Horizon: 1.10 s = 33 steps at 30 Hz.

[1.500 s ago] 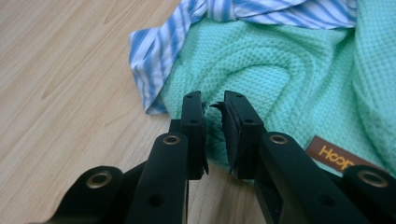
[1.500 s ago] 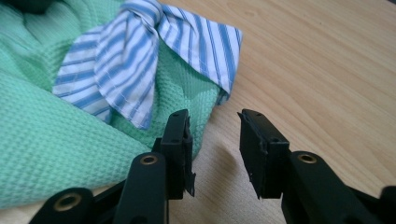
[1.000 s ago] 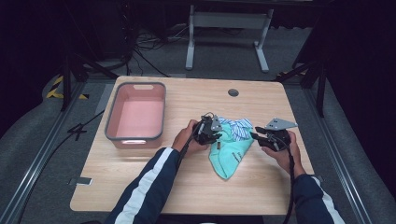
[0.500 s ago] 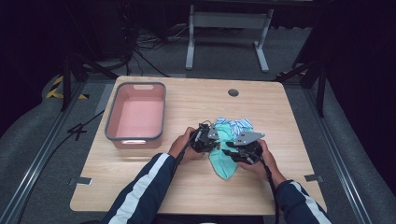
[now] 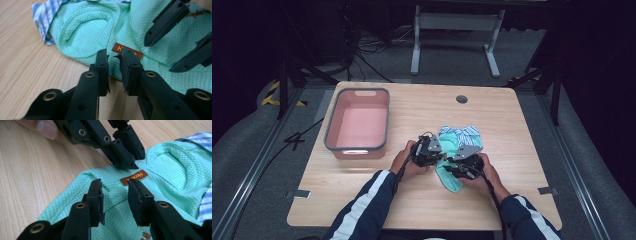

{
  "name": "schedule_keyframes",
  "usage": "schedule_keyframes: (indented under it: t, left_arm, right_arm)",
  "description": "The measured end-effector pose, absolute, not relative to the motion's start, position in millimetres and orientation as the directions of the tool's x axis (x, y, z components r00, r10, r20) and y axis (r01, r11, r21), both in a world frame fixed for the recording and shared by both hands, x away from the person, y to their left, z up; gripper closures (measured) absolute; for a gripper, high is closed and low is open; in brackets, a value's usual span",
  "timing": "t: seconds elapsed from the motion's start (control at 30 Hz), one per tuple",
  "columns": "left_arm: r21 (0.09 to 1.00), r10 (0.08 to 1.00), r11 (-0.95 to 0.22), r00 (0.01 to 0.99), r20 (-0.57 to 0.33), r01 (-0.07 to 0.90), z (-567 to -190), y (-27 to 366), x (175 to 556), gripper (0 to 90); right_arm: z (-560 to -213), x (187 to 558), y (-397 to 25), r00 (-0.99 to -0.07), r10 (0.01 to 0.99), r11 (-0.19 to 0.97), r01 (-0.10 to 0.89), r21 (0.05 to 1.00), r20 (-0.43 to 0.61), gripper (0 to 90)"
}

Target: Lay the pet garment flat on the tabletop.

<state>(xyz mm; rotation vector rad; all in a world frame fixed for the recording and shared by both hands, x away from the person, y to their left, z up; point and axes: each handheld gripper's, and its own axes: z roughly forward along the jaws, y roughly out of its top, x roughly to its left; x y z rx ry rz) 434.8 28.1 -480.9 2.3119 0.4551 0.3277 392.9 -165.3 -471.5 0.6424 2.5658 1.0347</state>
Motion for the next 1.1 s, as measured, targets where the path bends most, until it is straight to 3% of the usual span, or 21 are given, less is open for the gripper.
schedule_keyframes:
  t: [0.27, 0.43, 0.57, 1.1]
  left_arm:
    - [0.721, 0.415, -0.652, 0.906, 0.08, 0.234, -481, 29, 436, 75.9]
    - [0.723, 0.421, -0.643, 0.905, 0.057, 0.254, -481, 31, 437, 76.1]
    - [0.722, 0.419, -0.643, 0.907, 0.05, 0.257, -481, 31, 438, 76.1]
    - [0.723, 0.421, -0.638, 0.906, 0.039, 0.265, -481, 32, 439, 76.3]
  right_arm:
    - [-473, 396, -168, -0.851, 0.517, 0.63, 0.309, 0.713, -0.089, 65.8]
    - [-474, 398, -172, -0.857, 0.514, 0.62, 0.335, 0.709, -0.044, 82.3]
    - [-472, 396, -171, -0.859, 0.508, 0.634, 0.326, 0.701, -0.059, 86.1]
    - [-445, 384, -193, -0.86, 0.506, 0.588, 0.285, 0.757, -0.07, 86.2]
